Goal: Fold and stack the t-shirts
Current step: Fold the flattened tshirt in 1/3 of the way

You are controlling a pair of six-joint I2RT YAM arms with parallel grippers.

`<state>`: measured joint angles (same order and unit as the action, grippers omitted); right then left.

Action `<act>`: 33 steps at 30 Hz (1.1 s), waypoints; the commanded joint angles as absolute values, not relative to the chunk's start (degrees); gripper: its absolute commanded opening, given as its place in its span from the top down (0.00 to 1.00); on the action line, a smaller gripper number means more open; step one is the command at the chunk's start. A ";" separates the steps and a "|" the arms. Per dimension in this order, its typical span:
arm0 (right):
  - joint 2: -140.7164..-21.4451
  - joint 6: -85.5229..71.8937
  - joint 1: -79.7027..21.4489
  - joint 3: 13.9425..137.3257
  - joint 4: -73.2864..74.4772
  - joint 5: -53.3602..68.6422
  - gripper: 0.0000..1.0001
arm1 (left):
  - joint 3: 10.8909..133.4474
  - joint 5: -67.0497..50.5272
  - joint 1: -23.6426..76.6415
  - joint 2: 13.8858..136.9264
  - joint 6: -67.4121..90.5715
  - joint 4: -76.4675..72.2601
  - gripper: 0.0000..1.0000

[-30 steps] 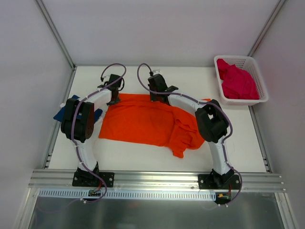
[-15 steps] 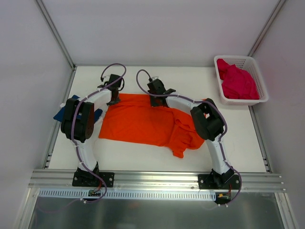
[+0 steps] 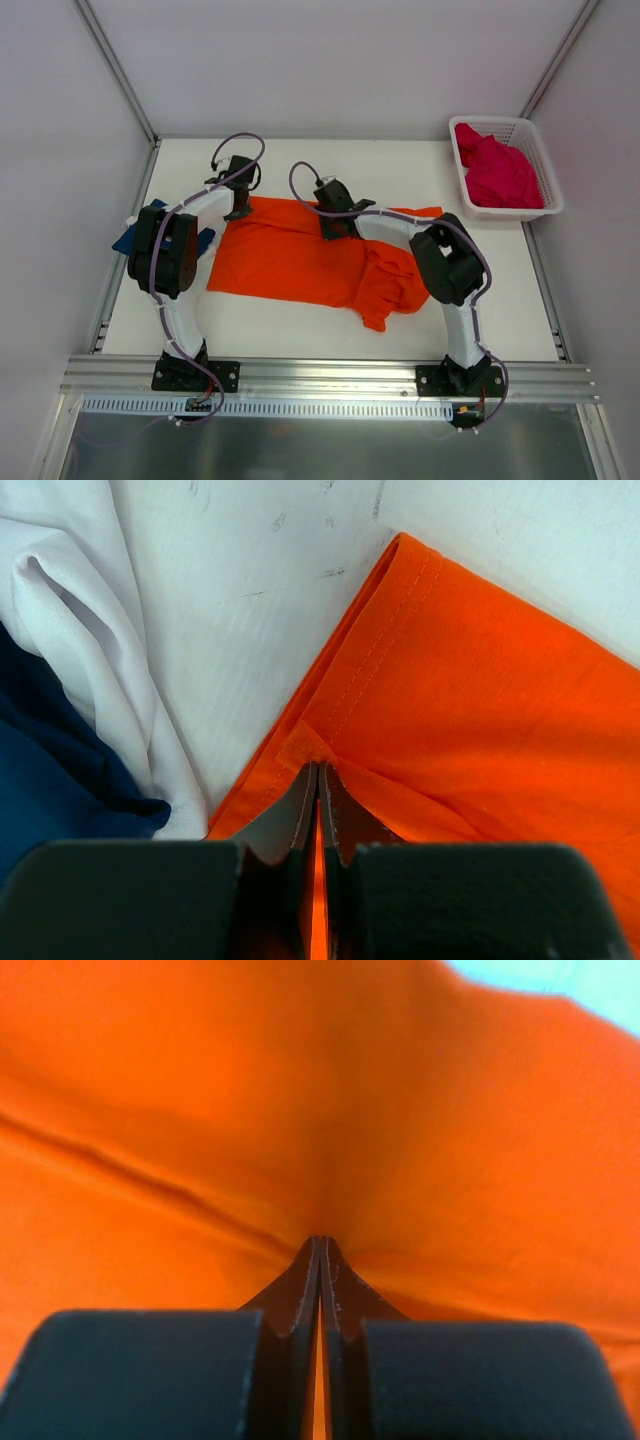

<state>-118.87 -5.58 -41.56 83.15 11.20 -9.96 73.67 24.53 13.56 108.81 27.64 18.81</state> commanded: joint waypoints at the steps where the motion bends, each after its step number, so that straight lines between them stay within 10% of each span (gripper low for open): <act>1: -113.12 -6.59 -43.50 81.65 10.90 -10.20 0.99 | 74.18 25.75 14.06 108.19 27.51 19.69 1.00; 8: -111.71 -6.85 -45.17 80.33 11.78 -11.25 1.00 | 74.35 25.58 14.06 108.54 27.60 19.69 1.00; 10: -111.88 -6.77 -45.26 80.16 11.43 -11.95 0.99 | 73.92 26.10 14.06 108.20 28.03 19.69 0.85; 13: -111.36 -6.33 -45.26 79.81 11.16 -12.83 0.99 | 72.34 28.81 14.33 105.65 29.27 19.51 0.26; 16: -108.29 -5.98 -45.44 77.53 8.88 -13.88 0.99 | 70.76 32.76 15.64 101.35 29.36 18.81 0.01; 27: -92.03 -1.32 -45.35 72.34 10.72 -21.00 0.81 | 71.11 31.99 18.54 92.73 27.07 13.72 0.05; 33: -90.61 -1.22 -40.44 71.45 13.00 -22.78 0.87 | 79.61 27.08 18.81 102.98 23.30 13.18 0.39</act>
